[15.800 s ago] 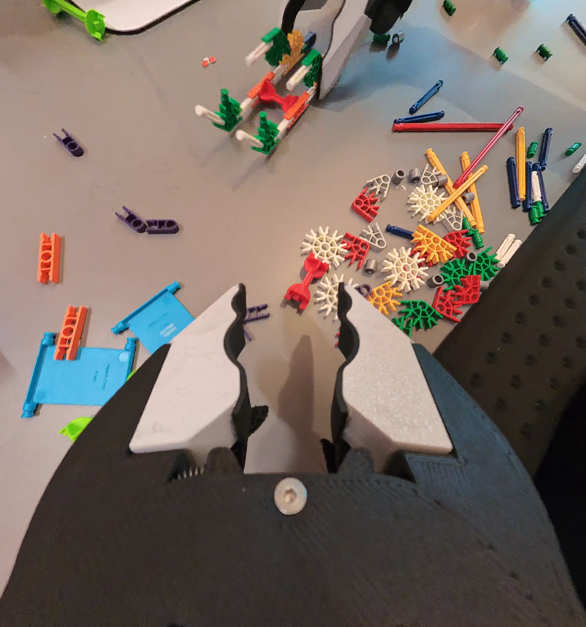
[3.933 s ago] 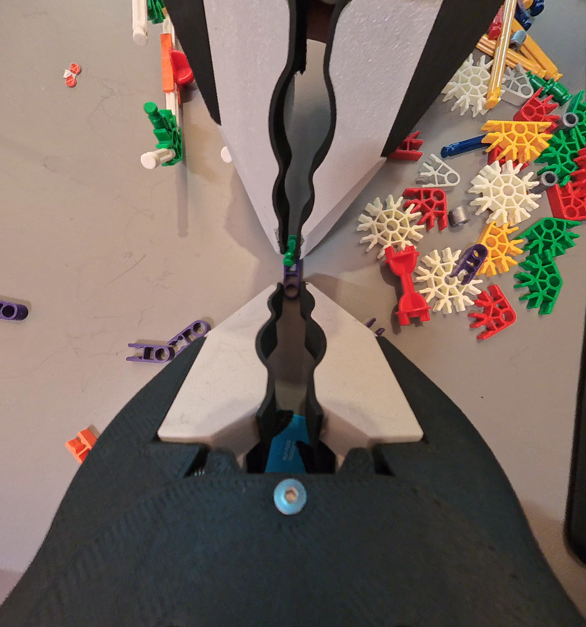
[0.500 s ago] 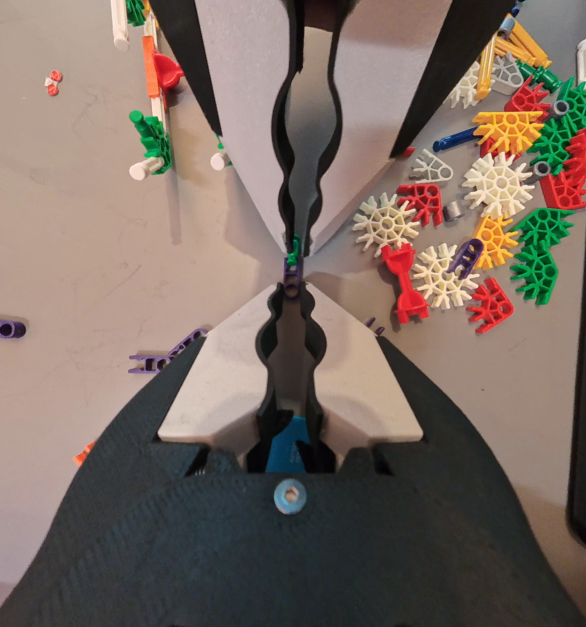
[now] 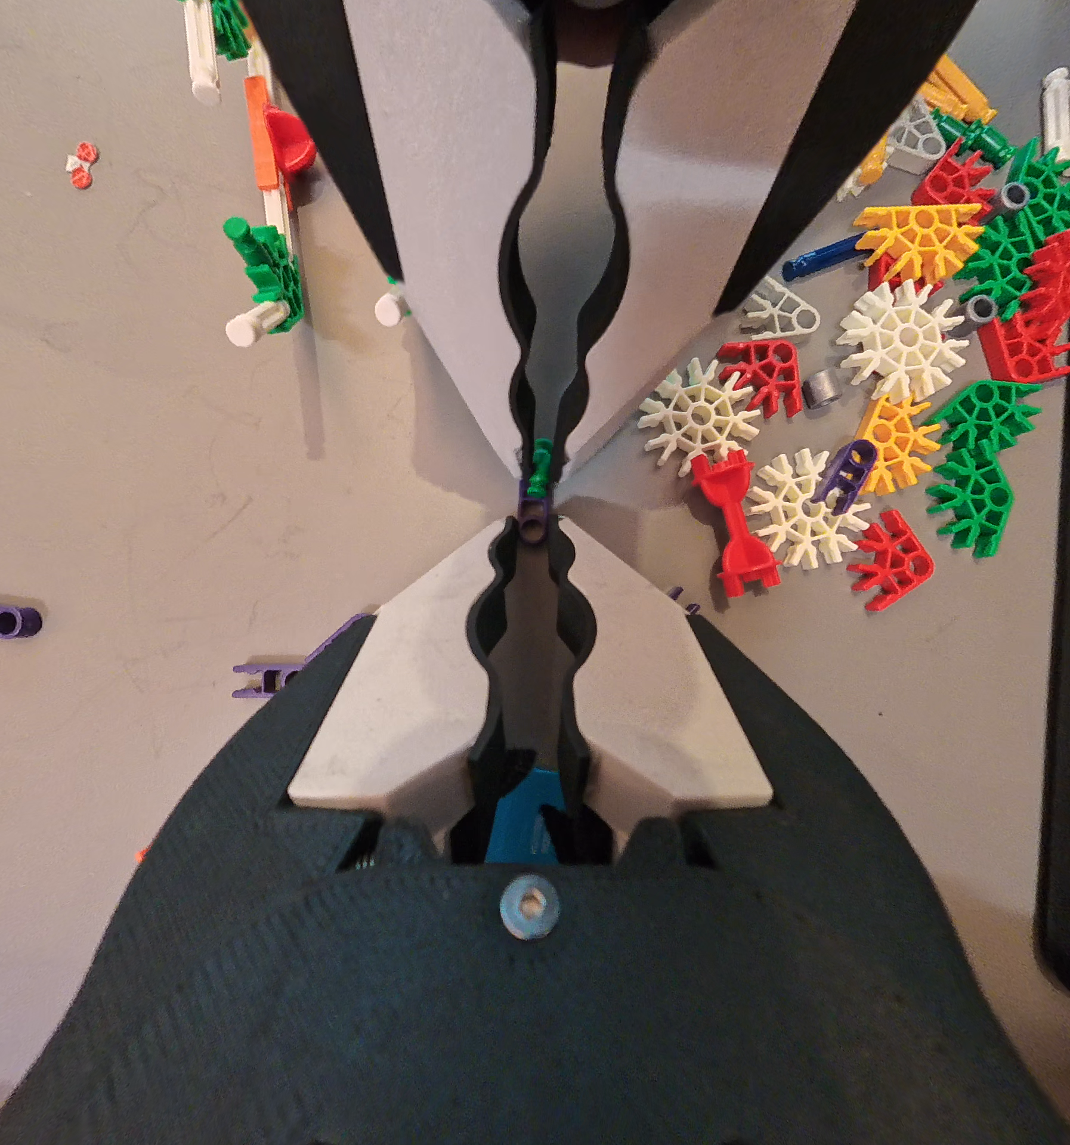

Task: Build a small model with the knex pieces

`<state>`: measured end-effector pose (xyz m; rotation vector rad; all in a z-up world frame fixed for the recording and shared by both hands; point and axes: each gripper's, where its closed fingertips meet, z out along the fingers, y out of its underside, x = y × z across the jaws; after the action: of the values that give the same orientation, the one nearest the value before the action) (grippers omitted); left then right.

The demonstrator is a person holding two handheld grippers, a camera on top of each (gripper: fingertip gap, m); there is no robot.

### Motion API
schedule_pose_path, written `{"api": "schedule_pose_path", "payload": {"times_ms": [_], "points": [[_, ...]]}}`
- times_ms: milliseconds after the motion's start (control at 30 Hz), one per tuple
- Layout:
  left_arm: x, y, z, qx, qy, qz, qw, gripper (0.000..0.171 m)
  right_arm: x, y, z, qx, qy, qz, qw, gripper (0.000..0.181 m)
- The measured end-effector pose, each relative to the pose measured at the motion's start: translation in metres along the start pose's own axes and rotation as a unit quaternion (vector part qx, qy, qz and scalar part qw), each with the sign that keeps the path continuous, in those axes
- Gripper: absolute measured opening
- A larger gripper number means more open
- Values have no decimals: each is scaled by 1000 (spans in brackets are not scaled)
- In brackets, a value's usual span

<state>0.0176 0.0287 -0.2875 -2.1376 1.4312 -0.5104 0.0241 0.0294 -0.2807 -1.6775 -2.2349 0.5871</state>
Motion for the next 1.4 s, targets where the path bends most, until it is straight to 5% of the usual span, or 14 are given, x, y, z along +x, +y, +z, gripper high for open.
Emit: {"api": "schedule_pose_path", "payload": {"times_ms": [1400], "points": [[2, -2, 1, 6, 22, -6, 1000, 7, -1, 4, 1, -21, -20, -15, 999, 3]]}}
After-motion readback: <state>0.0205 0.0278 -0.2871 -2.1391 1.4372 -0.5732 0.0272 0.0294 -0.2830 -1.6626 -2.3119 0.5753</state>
